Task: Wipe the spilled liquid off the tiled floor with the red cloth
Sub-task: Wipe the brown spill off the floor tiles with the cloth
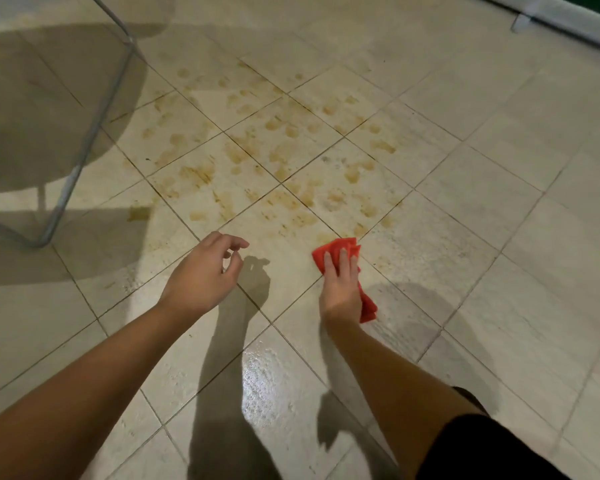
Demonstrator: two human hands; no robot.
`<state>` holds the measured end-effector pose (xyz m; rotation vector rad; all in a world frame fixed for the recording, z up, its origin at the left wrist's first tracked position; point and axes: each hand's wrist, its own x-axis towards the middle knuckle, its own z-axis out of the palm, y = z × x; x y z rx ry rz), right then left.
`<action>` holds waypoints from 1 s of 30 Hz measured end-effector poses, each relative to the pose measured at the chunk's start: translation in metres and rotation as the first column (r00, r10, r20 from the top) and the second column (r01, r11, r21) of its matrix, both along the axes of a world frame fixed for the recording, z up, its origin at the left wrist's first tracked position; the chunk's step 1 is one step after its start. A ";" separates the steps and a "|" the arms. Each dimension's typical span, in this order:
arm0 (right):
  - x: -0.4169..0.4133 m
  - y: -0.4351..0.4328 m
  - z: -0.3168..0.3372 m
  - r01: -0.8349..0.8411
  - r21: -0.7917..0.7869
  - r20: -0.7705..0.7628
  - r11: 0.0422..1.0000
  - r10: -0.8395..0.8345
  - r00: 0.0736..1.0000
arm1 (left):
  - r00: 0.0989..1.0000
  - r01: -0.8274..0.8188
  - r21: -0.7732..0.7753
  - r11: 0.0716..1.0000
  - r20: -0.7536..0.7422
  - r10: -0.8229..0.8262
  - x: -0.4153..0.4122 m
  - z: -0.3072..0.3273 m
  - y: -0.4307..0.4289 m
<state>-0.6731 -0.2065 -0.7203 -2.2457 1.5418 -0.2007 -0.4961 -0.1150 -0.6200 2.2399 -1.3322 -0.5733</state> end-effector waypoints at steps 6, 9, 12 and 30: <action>-0.007 0.003 0.002 -0.488 -0.043 0.020 0.872 0.489 0.872 | 0.999 -0.047 -0.009 0.999 0.018 0.047 -0.011 0.012 -0.016; -0.057 -0.013 -0.014 -0.510 -0.016 0.024 0.860 0.511 0.859 | 0.997 -0.071 -0.004 0.997 0.013 0.071 -0.020 0.012 -0.029; -0.098 -0.030 -0.016 -0.316 0.038 0.110 0.948 0.311 0.944 | 0.992 -0.124 -0.024 0.992 -0.023 0.123 -0.030 0.004 -0.046; -0.043 -0.151 0.055 -0.555 0.134 -0.282 0.821 0.568 0.773 | 0.956 -0.276 0.094 0.957 -0.079 0.283 -0.089 -0.011 -0.089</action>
